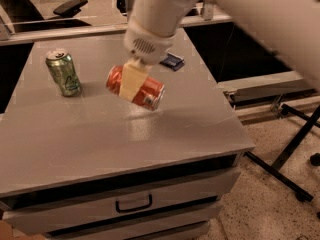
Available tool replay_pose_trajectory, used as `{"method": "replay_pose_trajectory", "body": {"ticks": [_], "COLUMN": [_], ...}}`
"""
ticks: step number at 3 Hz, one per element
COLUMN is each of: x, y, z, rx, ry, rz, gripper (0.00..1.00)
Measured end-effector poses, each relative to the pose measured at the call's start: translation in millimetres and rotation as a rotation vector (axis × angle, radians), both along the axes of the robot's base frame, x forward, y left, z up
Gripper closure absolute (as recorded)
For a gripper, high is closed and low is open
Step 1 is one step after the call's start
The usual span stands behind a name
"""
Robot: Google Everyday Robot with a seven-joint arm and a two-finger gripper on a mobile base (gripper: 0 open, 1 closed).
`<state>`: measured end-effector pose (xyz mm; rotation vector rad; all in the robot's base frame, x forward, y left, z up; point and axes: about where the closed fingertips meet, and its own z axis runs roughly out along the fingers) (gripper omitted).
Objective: Place coke can upright
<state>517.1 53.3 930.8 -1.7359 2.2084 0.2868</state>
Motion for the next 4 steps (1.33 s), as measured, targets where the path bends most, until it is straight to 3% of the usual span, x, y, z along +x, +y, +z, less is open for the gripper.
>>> {"method": "replay_pose_trajectory", "body": {"ticks": [2, 3, 4], "x": [44, 39, 28], "y": [-32, -61, -79], "z": [59, 77, 76], "rx": [0.546, 0.779, 0.893], "ry": [-0.152, -0.182, -0.23], "rz": [0.067, 0.169, 0.274], "gripper": [1.0, 1.0, 1.0]}}
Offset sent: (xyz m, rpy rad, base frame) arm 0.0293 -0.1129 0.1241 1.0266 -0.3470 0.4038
